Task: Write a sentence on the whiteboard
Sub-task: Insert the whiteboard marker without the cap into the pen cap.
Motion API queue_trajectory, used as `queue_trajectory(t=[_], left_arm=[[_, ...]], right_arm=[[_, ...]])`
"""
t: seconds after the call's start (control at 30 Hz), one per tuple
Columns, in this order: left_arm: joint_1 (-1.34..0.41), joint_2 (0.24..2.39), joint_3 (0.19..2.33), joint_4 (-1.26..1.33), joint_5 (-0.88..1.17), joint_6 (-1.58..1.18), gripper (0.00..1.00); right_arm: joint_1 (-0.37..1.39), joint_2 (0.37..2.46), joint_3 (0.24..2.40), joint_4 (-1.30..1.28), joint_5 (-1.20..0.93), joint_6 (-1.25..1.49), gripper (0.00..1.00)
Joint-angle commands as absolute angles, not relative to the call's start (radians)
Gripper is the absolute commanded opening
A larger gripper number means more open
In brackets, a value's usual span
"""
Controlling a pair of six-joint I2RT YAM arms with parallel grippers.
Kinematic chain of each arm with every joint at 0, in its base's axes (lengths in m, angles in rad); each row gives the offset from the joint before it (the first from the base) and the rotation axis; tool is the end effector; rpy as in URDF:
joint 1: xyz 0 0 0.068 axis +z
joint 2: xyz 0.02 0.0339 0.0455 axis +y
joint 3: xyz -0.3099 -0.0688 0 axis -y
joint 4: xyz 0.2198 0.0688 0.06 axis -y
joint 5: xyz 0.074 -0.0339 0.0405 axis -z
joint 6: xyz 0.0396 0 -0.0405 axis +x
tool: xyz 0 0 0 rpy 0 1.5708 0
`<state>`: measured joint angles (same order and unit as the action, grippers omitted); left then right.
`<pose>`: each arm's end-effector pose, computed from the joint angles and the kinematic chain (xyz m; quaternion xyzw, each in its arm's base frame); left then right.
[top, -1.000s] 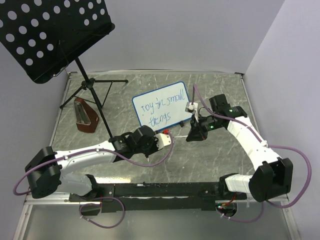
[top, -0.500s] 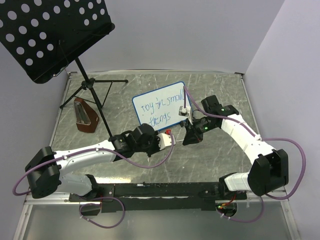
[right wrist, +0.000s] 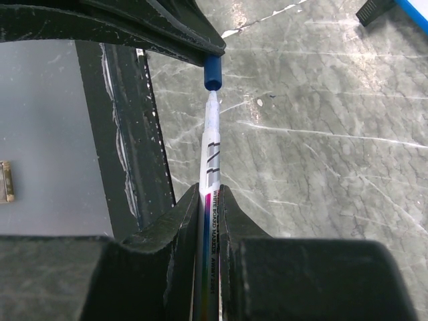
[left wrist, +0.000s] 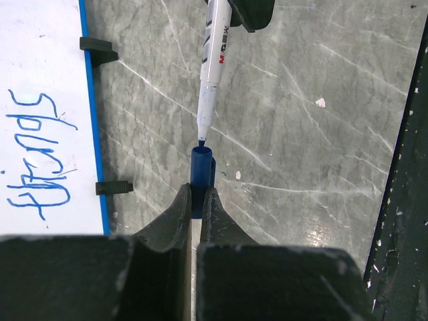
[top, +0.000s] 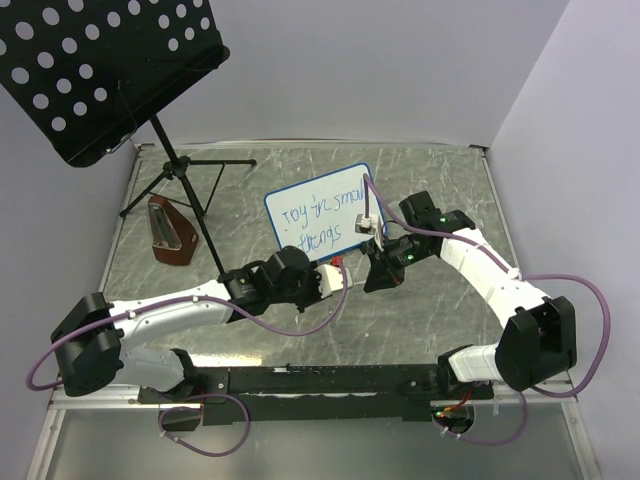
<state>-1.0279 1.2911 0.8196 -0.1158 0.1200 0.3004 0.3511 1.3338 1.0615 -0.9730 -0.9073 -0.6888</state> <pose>0.1260 -0.2181 0.3022 0.5647 0.6754 -0.2171 0.4217 0.1832 0.1003 0.3202 -0.5023 0.7345 0.4018 0.2162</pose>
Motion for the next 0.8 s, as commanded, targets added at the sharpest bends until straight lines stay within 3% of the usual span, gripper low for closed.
queue_trajectory(t=[0.0, 0.77], left_arm=[[-1.028, 1.299, 0.853, -0.069, 0.137, 0.287, 0.01], [-1.04, 1.33, 0.903, -0.018, 0.264, 0.299, 0.01]], right_arm=[[0.36, 1.35, 1.072, -0.979, -0.919, -0.696, 0.0], [0.385, 1.382, 1.074, -0.985, -0.94, -0.696, 0.0]])
